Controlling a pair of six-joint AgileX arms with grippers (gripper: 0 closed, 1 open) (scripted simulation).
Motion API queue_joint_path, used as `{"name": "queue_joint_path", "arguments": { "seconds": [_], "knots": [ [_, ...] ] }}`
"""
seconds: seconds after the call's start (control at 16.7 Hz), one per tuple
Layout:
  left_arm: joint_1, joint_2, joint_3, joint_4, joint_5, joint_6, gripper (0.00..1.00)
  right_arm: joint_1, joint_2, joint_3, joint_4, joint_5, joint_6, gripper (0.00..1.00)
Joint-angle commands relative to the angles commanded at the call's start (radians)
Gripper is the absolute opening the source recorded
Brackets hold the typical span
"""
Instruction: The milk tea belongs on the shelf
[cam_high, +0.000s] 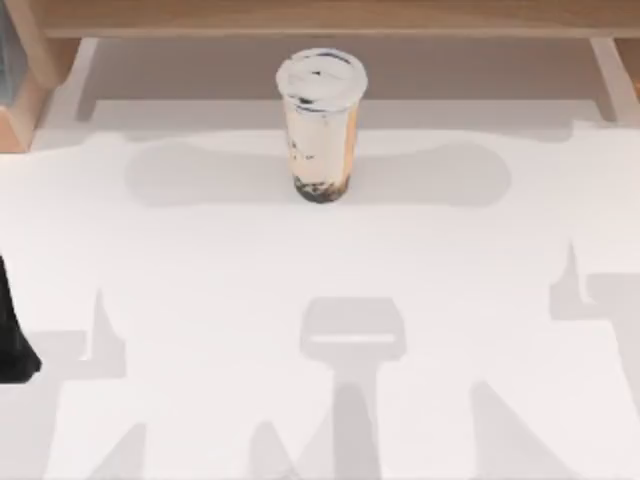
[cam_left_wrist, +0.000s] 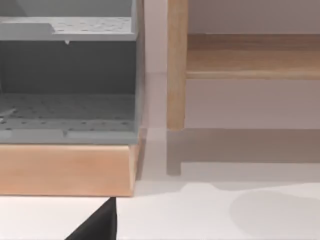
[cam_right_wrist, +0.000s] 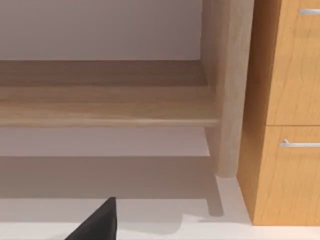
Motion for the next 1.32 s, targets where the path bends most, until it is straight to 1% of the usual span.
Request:
{"name": "queue_joint_path", "arguments": {
  "seconds": [0.84, 1.08, 1.32],
  "knots": [
    [0.0, 0.0, 0.0, 0.0, 0.0, 0.0, 1.0, 0.523, 1.381, 0.666, 0.714, 0.552, 0.002, 1.0],
    [0.0, 0.0, 0.0, 0.0, 0.0, 0.0, 1.0, 0.627, 1.687, 0.818, 0.871, 0.667, -0.008, 1.0],
    [0.0, 0.0, 0.0, 0.0, 0.0, 0.0, 1.0, 0.689, 1.867, 0.909, 0.965, 0.734, -0.015, 1.0]
  ]
}}
